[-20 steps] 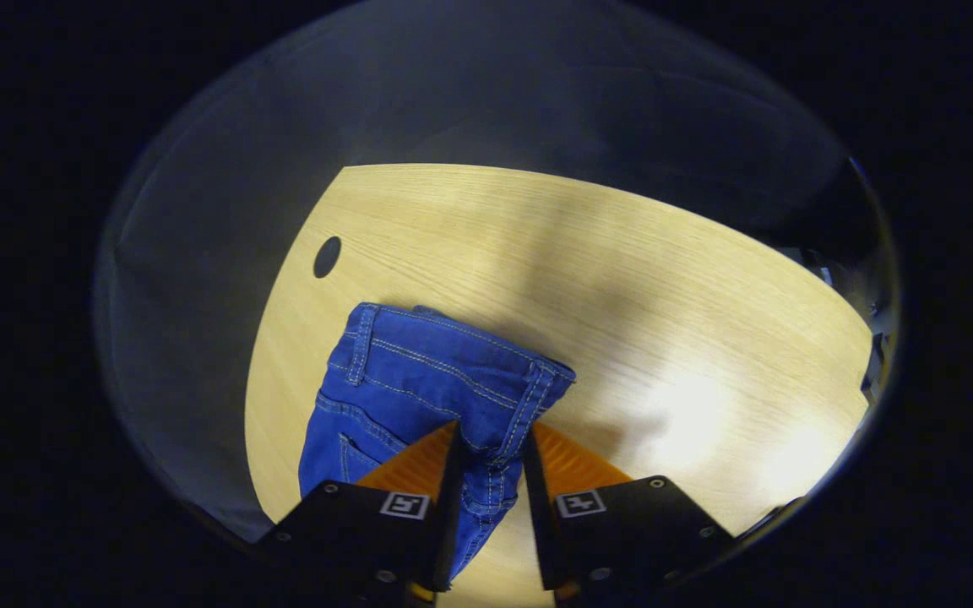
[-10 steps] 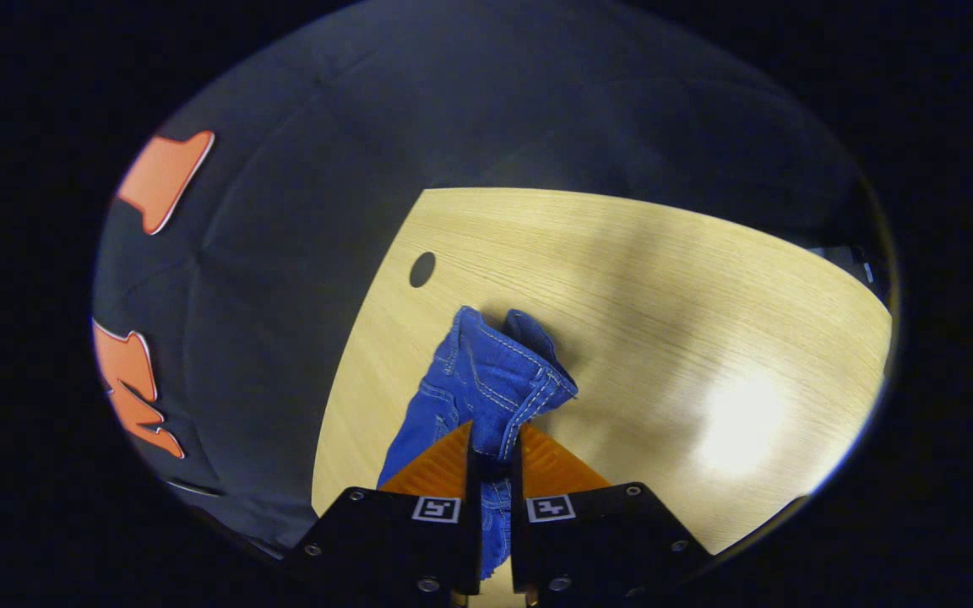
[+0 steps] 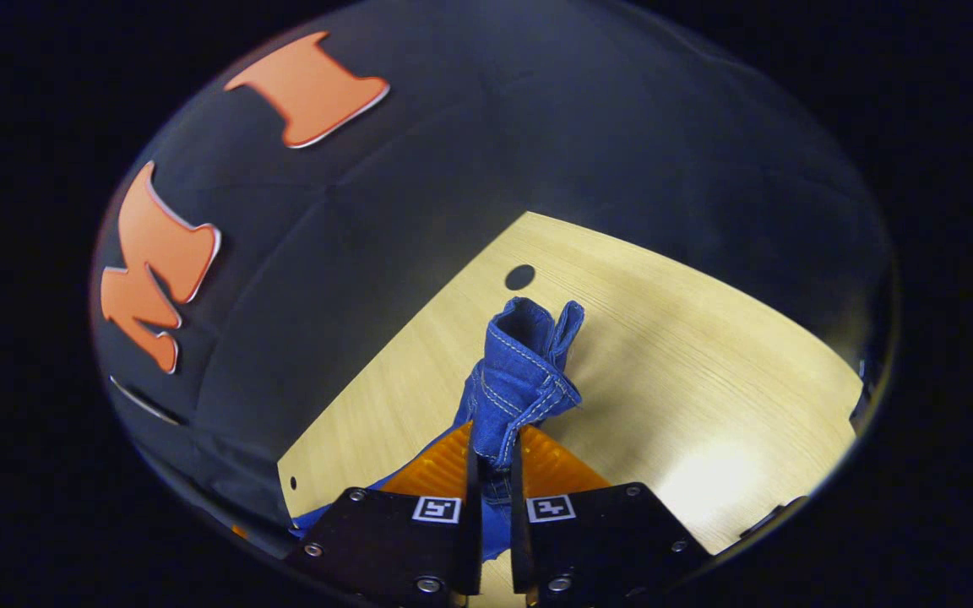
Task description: Grasp the waist and the cuffs of the jeans and fold them to make the two legs overlap; first hold the waist and fold one-third of the jeans toward the cuffs, then hold the cuffs and fold the remaining one-third in the same direction to finish folding.
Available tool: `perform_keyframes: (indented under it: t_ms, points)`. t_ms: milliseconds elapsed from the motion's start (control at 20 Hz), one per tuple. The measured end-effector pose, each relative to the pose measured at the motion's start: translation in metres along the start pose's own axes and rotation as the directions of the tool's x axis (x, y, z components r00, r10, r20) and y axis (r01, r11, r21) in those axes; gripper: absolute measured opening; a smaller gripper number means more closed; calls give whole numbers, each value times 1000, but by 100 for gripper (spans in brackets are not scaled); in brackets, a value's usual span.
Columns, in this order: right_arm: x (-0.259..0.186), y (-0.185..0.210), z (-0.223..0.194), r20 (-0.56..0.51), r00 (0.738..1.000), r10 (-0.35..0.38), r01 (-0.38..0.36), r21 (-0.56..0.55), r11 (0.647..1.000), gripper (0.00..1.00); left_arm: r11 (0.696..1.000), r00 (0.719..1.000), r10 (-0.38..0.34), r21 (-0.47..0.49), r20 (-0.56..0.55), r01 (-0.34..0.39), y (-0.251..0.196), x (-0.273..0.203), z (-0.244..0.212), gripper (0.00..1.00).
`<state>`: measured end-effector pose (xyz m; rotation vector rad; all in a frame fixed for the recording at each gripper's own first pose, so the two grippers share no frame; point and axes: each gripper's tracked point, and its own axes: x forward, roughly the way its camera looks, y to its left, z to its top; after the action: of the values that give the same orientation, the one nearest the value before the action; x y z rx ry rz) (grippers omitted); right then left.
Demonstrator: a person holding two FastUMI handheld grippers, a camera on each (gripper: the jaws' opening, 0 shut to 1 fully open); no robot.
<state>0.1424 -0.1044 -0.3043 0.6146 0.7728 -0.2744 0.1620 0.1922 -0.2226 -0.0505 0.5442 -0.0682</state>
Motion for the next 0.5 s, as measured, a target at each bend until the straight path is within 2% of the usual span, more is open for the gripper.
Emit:
perform_keyframes:
  t_ms: [200,500]
  points:
    - [-20,49,-5,24,999,44,-41,-132,990,14,1000,1000,15,-25,11,-15,6,-2,0,100]
    - [-45,94,-20,12,994,107,-100,-265,959,14,998,999,47,-47,11,-47,17,-6,-2,98]
